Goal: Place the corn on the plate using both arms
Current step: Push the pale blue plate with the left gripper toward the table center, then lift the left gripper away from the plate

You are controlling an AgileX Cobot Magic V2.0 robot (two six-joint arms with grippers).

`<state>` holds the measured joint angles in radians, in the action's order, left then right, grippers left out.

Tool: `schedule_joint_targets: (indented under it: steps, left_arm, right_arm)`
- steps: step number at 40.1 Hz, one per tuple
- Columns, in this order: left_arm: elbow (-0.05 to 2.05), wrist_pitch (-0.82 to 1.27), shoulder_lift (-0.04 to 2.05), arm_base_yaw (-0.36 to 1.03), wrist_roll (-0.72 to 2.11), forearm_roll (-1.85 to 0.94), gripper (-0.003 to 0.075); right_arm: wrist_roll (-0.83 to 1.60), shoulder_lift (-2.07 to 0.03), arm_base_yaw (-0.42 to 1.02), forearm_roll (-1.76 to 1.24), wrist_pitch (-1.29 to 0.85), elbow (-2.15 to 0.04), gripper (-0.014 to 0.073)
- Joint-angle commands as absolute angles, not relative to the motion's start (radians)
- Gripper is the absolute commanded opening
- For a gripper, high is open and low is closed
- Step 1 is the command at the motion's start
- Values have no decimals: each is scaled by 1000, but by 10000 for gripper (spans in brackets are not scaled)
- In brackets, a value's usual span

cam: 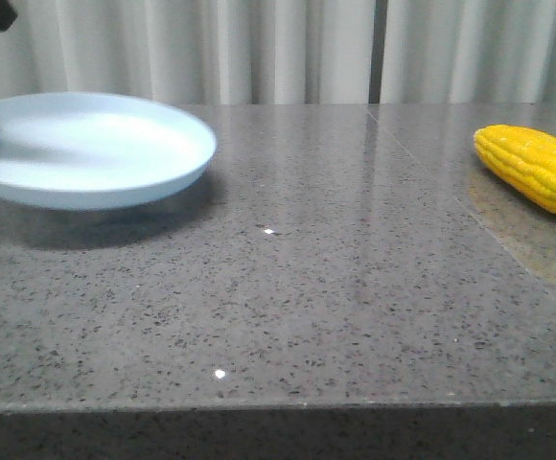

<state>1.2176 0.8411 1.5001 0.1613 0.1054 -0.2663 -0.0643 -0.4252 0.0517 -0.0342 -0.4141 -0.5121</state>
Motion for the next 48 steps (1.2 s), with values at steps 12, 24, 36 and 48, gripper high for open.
schedule_joint_targets:
  steps: [12, 24, 36, 48]
  left_arm:
    - [1292, 755, 1514, 348, 71, -353, -20]
    - [1292, 768, 1632, 357, 73, -384, -15]
    - [1292, 748, 1592, 357, 81, -331, 349]
    - [1257, 784, 1408, 284, -117, 29, 220]
  right_arm:
    - [-60, -437, 48, -31, -341, -546, 563]
    - [-60, -437, 48, -31, -341, -546, 563]
    - [-60, -437, 48, -31, -341, -546, 563]
    - [-60, -437, 48, -31, -341, -546, 563]
